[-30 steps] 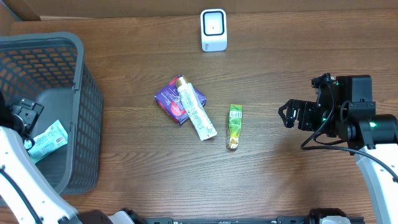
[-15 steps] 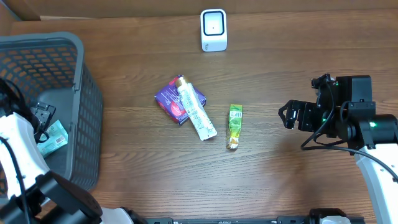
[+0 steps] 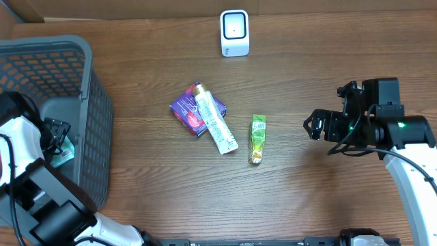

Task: Scan the item barcode
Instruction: 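Reach the left gripper into the basket and grasp the mint-green packet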

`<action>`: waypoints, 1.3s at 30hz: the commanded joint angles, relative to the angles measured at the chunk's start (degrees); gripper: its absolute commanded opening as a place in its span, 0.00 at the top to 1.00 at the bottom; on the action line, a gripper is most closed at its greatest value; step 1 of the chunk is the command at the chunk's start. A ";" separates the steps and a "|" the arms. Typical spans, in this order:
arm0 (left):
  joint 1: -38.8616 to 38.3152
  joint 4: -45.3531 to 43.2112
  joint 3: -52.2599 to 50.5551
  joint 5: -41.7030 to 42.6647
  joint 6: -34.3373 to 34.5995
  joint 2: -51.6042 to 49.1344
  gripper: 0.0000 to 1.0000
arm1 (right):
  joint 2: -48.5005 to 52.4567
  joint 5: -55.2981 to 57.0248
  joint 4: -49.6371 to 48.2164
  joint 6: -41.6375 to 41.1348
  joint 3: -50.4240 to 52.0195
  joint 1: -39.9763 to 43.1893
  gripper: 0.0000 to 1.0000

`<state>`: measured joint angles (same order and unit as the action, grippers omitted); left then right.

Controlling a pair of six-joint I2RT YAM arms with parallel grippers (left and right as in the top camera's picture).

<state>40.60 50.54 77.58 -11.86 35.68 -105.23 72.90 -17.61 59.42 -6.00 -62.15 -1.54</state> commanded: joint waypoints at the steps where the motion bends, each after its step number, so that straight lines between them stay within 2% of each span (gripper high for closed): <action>1: -0.02 -0.04 -0.42 -0.98 0.85 -2.78 0.00 | 0.61 -0.04 -0.33 0.07 -0.85 -0.33 0.00; 12: -0.02 -6.99 -8.79 -1.05 2.45 -3.52 0.02 | 0.74 -0.04 -0.87 0.07 -0.85 -0.33 0.00; 15: -0.02 -9.70 -11.37 -1.03 1.95 -3.52 0.09 | 0.74 -0.04 -0.83 0.07 -0.85 -0.33 0.00; 16: -0.04 -10.27 -11.72 -1.01 1.51 -3.52 0.13 | 0.74 -0.04 -0.81 0.07 -0.85 -0.33 0.00; 17: -0.04 -10.36 -11.82 -1.01 1.36 -3.52 0.24 | 0.74 -0.04 -0.83 0.07 -0.85 -0.33 0.00; 18: -0.04 -10.36 -11.82 -0.98 1.03 -3.52 0.42 | 0.74 -0.04 -0.83 0.07 -0.85 -0.33 0.00; 19: -0.09 -10.49 -11.82 -0.59 0.09 -3.52 0.69 | 0.74 -0.04 -0.83 0.07 -0.85 -0.33 0.00; 20: -0.13 -10.62 -11.80 0.00 -0.57 -3.52 0.77 | 0.74 -0.07 -0.87 0.07 -0.85 -0.33 0.00; 23: -0.13 -10.97 -11.80 3.34 -3.54 -3.52 0.86 | 0.74 -0.04 -1.05 0.07 -0.85 -0.33 0.00; 24: -0.13 -10.97 -11.78 4.55 -4.76 -3.50 0.96 | 0.74 -0.04 -1.09 0.07 -0.85 -0.33 0.00; 29: -0.13 -10.54 -10.40 16.68 -13.81 -3.50 0.96 | 0.74 -0.04 -1.18 0.07 -0.85 -0.33 0.00; 32: -0.13 -8.35 -7.65 23.12 -16.55 -3.34 0.96 | 0.74 -0.04 -1.18 0.07 -0.85 -0.33 0.00; 39: -0.76 3.48 6.80 35.28 -21.27 -1.01 0.96 | 0.74 -0.04 -1.33 0.07 -0.85 -0.33 0.00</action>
<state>40.71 51.13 76.55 11.60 19.64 -106.89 73.73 -17.61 58.50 -5.98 -62.15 -1.56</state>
